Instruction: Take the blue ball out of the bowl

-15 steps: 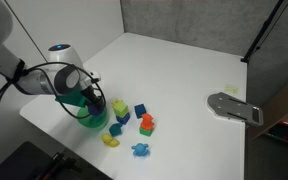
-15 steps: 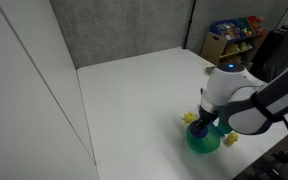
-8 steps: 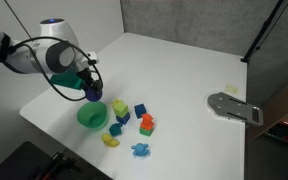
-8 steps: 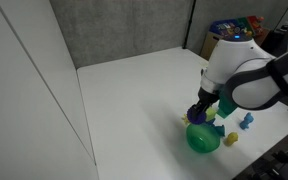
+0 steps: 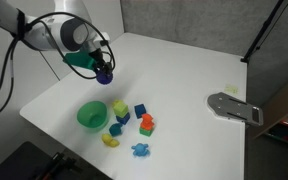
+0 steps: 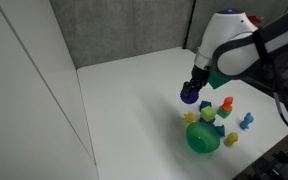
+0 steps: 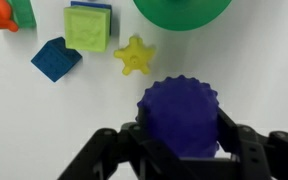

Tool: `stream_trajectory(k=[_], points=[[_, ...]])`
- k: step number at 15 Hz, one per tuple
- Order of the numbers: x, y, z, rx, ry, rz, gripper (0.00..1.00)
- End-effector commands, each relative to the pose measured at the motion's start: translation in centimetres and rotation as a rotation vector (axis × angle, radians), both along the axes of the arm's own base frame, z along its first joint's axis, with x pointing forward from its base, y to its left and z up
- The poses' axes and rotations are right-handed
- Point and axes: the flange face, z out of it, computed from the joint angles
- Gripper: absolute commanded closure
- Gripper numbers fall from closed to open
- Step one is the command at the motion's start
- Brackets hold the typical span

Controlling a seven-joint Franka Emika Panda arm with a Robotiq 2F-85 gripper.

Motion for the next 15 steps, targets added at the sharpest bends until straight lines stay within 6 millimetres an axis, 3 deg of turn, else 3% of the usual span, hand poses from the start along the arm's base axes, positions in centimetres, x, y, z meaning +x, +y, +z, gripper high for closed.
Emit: stream_trajectory(k=[1,7,15], points=[[4.2,-0.8,-0.1,-0.003,-0.002,-0.059,0.6],[7.8,-3.3,-3.7,-0.021,0.01,-0.129,0.6],[8.7,-8.4,-10.5,-0.035,0.06,-0.217,0.6]])
